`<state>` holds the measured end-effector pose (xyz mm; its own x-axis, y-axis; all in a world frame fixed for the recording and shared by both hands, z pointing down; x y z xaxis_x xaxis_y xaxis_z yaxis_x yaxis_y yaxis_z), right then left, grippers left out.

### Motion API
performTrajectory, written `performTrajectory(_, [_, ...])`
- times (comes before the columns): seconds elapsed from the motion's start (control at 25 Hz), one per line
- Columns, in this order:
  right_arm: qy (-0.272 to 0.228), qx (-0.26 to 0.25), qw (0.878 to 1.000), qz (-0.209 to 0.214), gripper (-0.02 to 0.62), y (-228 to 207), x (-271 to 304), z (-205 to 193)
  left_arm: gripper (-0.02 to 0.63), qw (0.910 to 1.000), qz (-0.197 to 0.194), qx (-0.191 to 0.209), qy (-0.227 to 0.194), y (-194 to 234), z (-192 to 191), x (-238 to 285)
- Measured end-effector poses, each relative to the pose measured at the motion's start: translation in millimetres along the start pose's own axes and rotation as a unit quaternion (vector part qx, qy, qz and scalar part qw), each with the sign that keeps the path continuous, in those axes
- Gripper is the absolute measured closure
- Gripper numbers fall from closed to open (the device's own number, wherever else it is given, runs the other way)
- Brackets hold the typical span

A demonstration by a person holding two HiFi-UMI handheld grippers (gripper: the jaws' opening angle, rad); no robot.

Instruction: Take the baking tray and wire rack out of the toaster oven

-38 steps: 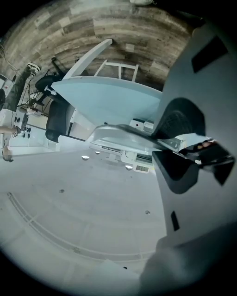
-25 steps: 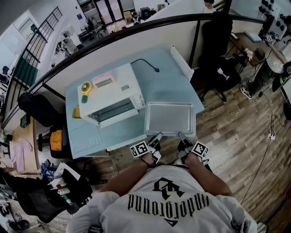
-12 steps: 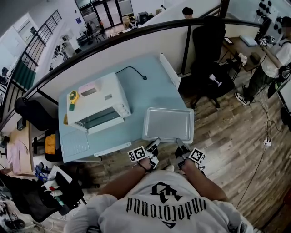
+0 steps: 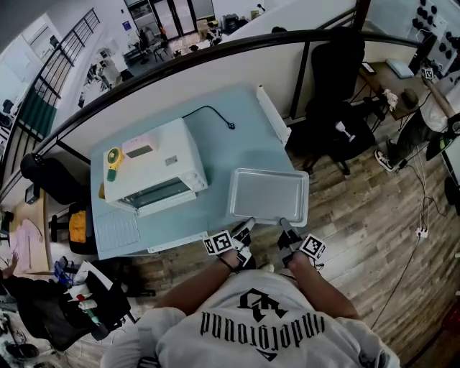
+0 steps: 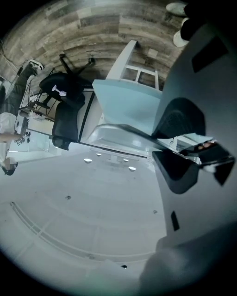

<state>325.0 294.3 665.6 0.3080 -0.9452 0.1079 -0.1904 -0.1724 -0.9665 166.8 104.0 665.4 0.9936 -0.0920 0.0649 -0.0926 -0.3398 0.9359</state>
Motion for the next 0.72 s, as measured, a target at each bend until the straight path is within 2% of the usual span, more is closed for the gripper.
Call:
performTrajectory(0.2, [0.012,-0.008,1.000,0.025,0.505,8,48,1,0.522,0.9999,0.000,-0.008,-0.015,13,37,13])
performTrajectory(0.32, [0.016,-0.018,0.999,-0.031,0.505,10,64,3,0.522,0.9998,-0.001,-0.008,-0.016,19,57,21])
performTrajectory(0.36, [0.017,-0.019,0.999,-0.036,0.505,12,70,3,0.522,0.9998,-0.001,-0.007,-0.016,21,63,23])
performTrajectory(0.6, [0.028,-0.019,0.999,0.005,0.503,19,109,-5,0.522,0.9995,0.008,-0.013,-0.029,32,91,25])
performTrajectory(0.72, [0.039,-0.018,0.999,-0.006,0.502,17,119,-1,0.522,0.9992,0.013,-0.017,-0.035,35,95,28])
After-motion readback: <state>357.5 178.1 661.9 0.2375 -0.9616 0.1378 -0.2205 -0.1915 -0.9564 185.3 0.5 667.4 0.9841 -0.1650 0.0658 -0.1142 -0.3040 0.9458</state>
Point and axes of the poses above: the fingertips, and each gripper's own axes: x forward along the fingers, y to its left, z out of its top, the point moved 9 cm from there along -x, backward along the fingers, and after that the axes turned 8 degrees about -y, right-handed, at the moved point
